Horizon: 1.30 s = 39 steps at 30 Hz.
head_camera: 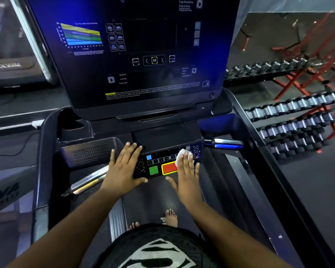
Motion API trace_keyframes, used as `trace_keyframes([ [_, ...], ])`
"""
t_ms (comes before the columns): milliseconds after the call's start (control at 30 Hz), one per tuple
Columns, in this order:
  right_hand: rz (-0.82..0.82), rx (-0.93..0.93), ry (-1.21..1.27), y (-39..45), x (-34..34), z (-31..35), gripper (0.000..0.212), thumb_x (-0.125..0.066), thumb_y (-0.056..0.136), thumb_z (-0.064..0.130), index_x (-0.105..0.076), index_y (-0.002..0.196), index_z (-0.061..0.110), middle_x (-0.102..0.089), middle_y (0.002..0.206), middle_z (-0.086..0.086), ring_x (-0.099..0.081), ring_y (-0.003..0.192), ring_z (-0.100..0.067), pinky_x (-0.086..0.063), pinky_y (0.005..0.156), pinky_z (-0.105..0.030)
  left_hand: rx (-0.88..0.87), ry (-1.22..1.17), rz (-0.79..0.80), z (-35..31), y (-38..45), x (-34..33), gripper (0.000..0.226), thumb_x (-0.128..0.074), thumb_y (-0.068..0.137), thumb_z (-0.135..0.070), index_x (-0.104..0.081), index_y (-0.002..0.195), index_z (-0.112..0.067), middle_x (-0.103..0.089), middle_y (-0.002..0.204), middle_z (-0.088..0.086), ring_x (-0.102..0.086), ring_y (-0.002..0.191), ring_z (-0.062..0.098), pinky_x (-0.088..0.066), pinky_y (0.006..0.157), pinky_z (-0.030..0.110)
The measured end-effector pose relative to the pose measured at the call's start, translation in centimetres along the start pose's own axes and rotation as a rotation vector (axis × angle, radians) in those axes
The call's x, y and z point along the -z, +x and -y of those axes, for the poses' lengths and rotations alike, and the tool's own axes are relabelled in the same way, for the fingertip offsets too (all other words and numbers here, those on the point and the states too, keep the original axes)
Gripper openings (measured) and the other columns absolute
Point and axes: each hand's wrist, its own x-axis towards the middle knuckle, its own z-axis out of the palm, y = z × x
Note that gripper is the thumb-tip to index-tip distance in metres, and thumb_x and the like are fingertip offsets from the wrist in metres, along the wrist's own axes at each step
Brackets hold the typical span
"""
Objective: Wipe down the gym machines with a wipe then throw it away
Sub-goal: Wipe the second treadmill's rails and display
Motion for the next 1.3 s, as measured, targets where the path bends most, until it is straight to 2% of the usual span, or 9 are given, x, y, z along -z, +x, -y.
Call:
trace_keyframes([
  [133, -0.115, 0.12, 0.031, 0.5, 1.0, -1.9, 0.073, -0.053, 0.1, 0.019, -0.013, 0.16, 0.015, -0.015, 0.166, -0.002, -0.019, 0.154, -0.021, -0.005, 0.123, -0.047, -0.004, -0.015, -0.022, -0.5, 0.5, 1.0, 0.098, -0.059, 0.084, -0.073, -0.024, 0.161, -0.025, -0.023, 0.168, -0.002, -0.004, 0.158, 0.015, 0.009, 0.124, 0.058],
  [267, -0.183, 0.155, 0.218, 1.4, 2.7, -2.6, 0.064, -0.041, 0.098, 0.007, -0.023, 0.158, 0.013, -0.023, 0.165, -0.001, -0.023, 0.153, -0.016, -0.016, 0.123, -0.042, -0.066, -0.04, -0.056, -3.0, 2.2, 1.3, 0.087, -0.032, 0.091, -0.076, -0.032, 0.159, -0.022, -0.031, 0.166, -0.002, -0.011, 0.157, 0.016, 0.007, 0.124, 0.058],
  [367, -0.25, 0.112, 0.527, 2.2, 5.0, -1.0, 0.058, -0.052, 0.095, -0.004, -0.045, 0.151, 0.012, -0.042, 0.157, 0.001, -0.037, 0.147, -0.009, -0.031, 0.12, -0.032, -0.105, -0.121, -0.021, -6.3, 4.3, 1.8, 0.095, -0.017, 0.085, -0.083, -0.043, 0.154, -0.023, -0.044, 0.159, -0.005, -0.025, 0.154, 0.014, 0.002, 0.126, 0.055],
  [467, -0.267, 0.04, 0.804, 3.6, 7.9, 0.9, 0.047, -0.057, 0.096, 0.002, -0.061, 0.14, 0.018, -0.064, 0.138, 0.008, -0.06, 0.126, -0.006, -0.047, 0.106, -0.027, -0.041, -0.508, 0.081, -9.3, 6.6, 3.1, 0.082, -0.032, 0.086, -0.08, -0.06, 0.139, -0.025, -0.066, 0.137, -0.007, -0.055, 0.131, 0.008, -0.028, 0.122, 0.049],
  [533, -0.246, -0.061, 0.934, 5.2, 9.9, 1.3, 0.036, -0.06, 0.098, 0.009, -0.068, 0.13, 0.022, -0.073, 0.118, 0.012, -0.069, 0.108, -0.007, -0.054, 0.095, -0.031, 0.011, -0.895, 0.087, -10.5, 7.9, 4.4, 0.056, -0.058, 0.088, -0.065, -0.069, 0.123, -0.023, -0.076, 0.113, -0.008, -0.069, 0.106, 0.006, -0.051, 0.102, 0.04],
  [667, -0.176, -0.107, 1.071, 9.6, 14.7, 0.9, 0.018, -0.065, 0.097, 0.011, -0.07, 0.107, 0.025, -0.076, 0.096, 0.008, -0.072, 0.09, -0.01, -0.056, 0.081, -0.032, 0.052, -1.191, 0.009, -11.8, 11.5, 7.5, 0.027, -0.077, 0.089, -0.024, -0.066, 0.096, -0.001, -0.075, 0.083, 0.007, -0.069, 0.075, 0.015, -0.056, 0.072, 0.031],
  [967, -0.029, -0.031, 1.338, 18.8, 23.7, -0.2, 0.014, -0.063, 0.1, 0.018, -0.073, 0.098, 0.009, -0.077, 0.091, -0.012, -0.073, 0.083, -0.027, -0.058, 0.07, -0.036, 0.128, -1.245, -0.386, -13.0, 18.8, 16.5, 0.021, -0.08, 0.087, -0.009, -0.066, 0.093, 0.005, -0.064, 0.076, 0.003, -0.061, 0.073, 0.013, -0.052, 0.066, 0.024],
  [1167, 0.007, 0.013, 1.361, 23.6, 28.0, 1.8, 0.02, -0.06, 0.102, 0.024, -0.073, 0.097, 0.01, -0.076, 0.089, -0.013, -0.071, 0.076, -0.023, -0.06, 0.065, -0.036, 0.099, -1.183, -0.467, -12.5, 22.5, 23.7, 0.018, -0.081, 0.087, -0.012, -0.071, 0.098, -0.002, -0.075, 0.093, 0.019, -0.067, 0.076, 0.016, -0.056, 0.066, 0.029],
  [1300, -0.057, 0.005, 1.384, 26.5, 30.4, 2.5, 0.019, -0.059, 0.102, 0.022, -0.072, 0.099, 0.009, -0.076, 0.092, -0.017, -0.072, 0.081, -0.028, -0.06, 0.064, -0.036, 0.04, -1.144, -0.447, -12.6, 24.8, 26.9, 0.014, -0.077, 0.091, -0.014, -0.072, 0.097, -0.003, -0.076, 0.092, 0.016, -0.065, 0.078, 0.016, -0.055, 0.073, 0.033],
])
